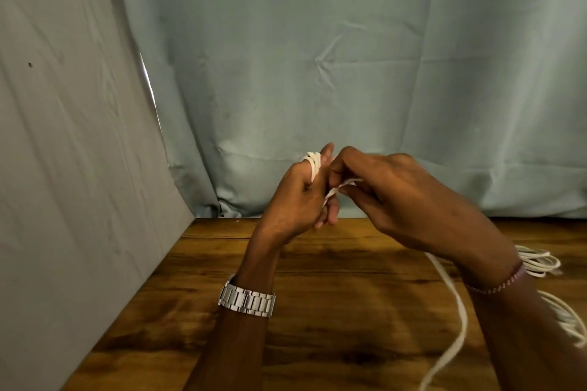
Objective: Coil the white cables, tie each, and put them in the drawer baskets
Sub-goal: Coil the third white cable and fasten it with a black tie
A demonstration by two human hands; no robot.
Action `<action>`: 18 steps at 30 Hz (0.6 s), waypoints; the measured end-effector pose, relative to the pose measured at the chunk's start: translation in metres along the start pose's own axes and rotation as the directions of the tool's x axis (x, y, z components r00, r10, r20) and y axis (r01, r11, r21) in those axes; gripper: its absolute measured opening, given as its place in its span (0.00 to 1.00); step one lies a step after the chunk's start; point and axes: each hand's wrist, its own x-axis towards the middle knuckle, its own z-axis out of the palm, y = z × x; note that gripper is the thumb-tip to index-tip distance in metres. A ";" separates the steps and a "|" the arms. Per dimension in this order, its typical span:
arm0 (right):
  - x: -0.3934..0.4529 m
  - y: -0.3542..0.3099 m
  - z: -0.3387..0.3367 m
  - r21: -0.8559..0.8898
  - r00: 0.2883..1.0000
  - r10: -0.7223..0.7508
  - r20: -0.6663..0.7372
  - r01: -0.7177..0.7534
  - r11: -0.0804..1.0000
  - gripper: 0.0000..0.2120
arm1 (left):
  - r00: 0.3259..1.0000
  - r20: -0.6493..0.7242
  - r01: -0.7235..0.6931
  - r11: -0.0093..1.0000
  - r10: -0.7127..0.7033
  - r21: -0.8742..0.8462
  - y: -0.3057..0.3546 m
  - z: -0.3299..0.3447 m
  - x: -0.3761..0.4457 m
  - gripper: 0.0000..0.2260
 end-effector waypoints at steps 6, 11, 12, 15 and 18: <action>0.002 0.020 0.003 -0.281 0.927 -0.109 -0.359 0.004 0.960 0.07 | 0.993 0.063 0.105 0.983 -0.096 -0.153 0.010 -0.003 -0.007 0.31; 0.001 0.032 0.016 -0.368 0.864 -0.133 -0.487 -0.065 0.927 0.07 | 0.979 0.126 0.177 0.974 -0.160 -0.139 0.012 -0.003 -0.006 0.38; 0.002 0.035 0.021 -0.400 0.858 -0.135 -0.495 -0.087 0.913 0.07 | 0.969 0.165 0.214 0.958 -0.184 -0.191 0.012 -0.004 -0.006 0.36; 0.003 0.042 0.033 -0.417 0.850 -0.098 -0.518 -0.151 0.896 0.09 | 0.924 0.321 0.329 0.861 -0.209 -0.387 0.015 -0.005 -0.006 0.31; 0.005 0.044 0.047 -0.332 0.850 -0.015 -0.526 -0.189 0.924 0.12 | 0.932 0.320 0.296 0.868 -0.171 -0.398 0.015 -0.006 -0.007 0.25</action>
